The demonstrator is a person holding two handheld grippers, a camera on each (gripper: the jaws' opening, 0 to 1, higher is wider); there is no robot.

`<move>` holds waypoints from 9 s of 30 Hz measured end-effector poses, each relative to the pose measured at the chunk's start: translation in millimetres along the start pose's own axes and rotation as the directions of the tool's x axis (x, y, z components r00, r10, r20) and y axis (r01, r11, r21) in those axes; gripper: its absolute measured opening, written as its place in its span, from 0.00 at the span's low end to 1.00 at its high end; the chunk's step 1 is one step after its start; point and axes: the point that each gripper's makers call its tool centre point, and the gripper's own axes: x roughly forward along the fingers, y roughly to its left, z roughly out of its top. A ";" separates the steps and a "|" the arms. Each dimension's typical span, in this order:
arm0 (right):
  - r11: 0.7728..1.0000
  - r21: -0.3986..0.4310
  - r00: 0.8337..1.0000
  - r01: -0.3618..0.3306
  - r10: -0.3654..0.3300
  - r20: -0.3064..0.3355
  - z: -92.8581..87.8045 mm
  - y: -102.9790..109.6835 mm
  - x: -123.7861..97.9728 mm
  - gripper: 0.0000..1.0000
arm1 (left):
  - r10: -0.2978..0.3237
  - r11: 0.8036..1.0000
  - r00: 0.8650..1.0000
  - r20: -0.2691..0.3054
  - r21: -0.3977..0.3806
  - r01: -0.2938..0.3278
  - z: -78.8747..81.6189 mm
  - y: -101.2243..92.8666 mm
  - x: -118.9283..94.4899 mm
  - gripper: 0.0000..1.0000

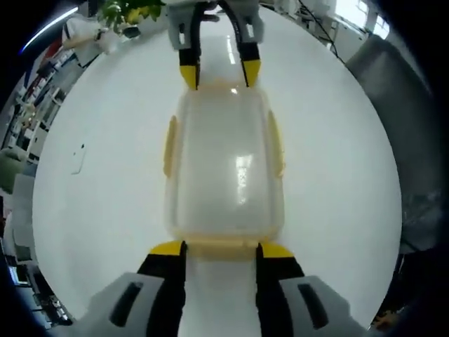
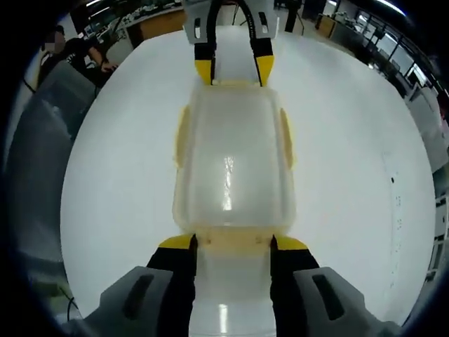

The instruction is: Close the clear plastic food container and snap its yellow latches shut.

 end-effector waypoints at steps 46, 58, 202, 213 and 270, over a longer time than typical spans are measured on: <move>0.996 -0.091 0.989 0.012 0.002 0.149 38.7 70.2 -120.3 0.35 | -0.003 0.997 0.998 0.069 -0.079 0.008 34.3 -67.9 -116.6 0.32; 0.997 -0.069 0.988 0.038 -0.027 0.150 3.7 71.5 -152.0 0.35 | 0.009 0.998 0.995 0.103 -0.059 -0.002 82.0 -61.0 -126.5 0.32; 0.345 0.927 0.947 -0.145 -0.222 0.231 -186.4 3.1 -139.8 0.36 | 0.103 0.124 0.865 0.492 -0.869 0.479 257.9 -7.6 -7.3 0.41; 0.342 0.928 0.949 -0.149 -0.215 0.232 -177.3 3.8 -137.5 0.35 | 0.097 0.113 0.895 0.435 -0.898 0.424 241.1 -5.9 -2.2 0.26; 0.332 0.936 0.967 -0.115 -0.178 0.182 -113.0 36.8 -110.4 0.27 | -0.001 0.107 0.938 0.348 -0.932 0.346 170.1 -50.6 -18.3 0.14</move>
